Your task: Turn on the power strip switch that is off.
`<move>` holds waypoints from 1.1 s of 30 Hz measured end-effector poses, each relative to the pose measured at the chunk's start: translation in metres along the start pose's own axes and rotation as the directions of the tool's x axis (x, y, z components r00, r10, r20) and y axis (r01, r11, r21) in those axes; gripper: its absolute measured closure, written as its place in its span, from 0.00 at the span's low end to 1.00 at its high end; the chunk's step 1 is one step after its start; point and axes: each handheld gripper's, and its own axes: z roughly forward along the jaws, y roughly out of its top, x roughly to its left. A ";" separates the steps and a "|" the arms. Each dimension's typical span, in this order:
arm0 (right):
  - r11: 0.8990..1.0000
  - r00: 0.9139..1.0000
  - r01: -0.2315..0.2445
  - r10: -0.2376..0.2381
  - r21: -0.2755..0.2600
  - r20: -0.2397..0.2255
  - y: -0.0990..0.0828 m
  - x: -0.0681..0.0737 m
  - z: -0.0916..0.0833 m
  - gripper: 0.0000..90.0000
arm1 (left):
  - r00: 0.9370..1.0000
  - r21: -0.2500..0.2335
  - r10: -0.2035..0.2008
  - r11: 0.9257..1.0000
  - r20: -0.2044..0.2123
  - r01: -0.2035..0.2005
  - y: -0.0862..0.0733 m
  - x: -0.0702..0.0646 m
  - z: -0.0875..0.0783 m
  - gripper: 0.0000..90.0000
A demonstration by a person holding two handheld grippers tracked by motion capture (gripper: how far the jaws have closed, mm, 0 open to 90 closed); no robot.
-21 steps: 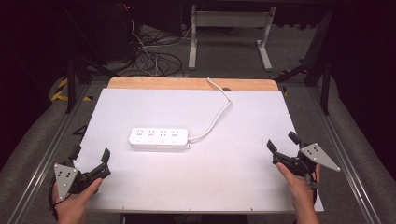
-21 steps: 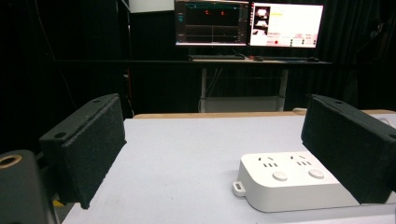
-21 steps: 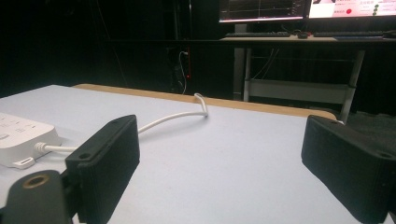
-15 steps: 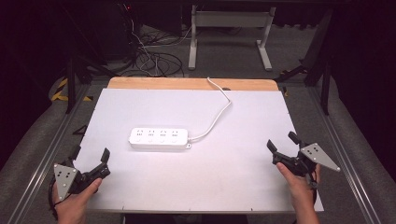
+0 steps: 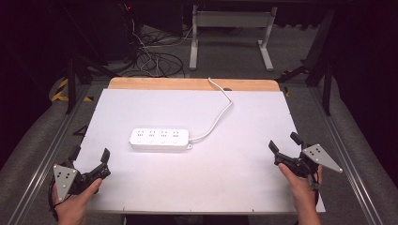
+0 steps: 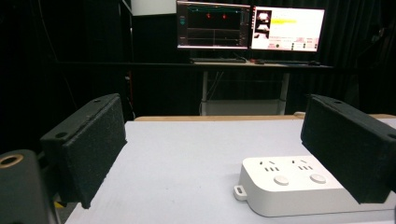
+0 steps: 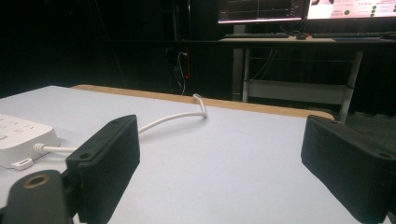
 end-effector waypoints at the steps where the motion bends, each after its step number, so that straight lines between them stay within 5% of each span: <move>1: 1.000 1.000 0.000 0.000 0.000 0.000 0.000 0.000 0.000 0.14 | 1.000 0.000 0.000 1.000 0.000 0.000 0.000 0.000 0.000 0.08; 17: 1.000 1.000 0.006 -0.006 -0.010 -0.001 0.001 0.000 -0.001 0.14 | 1.000 -0.048 -0.007 0.999 -0.014 0.006 0.005 0.002 -0.002 0.10; 25: 1.000 1.000 0.005 -0.005 -0.009 -0.003 0.001 0.000 -0.001 0.14 | 1.000 -0.065 -0.019 0.998 -0.005 0.019 0.009 0.000 -0.003 0.26; 33: 1.000 1.000 0.001 -0.001 -0.009 -0.006 0.001 0.000 -0.001 0.14 | 1.000 -0.057 -0.026 0.998 0.017 0.027 0.012 -0.003 -0.004 0.29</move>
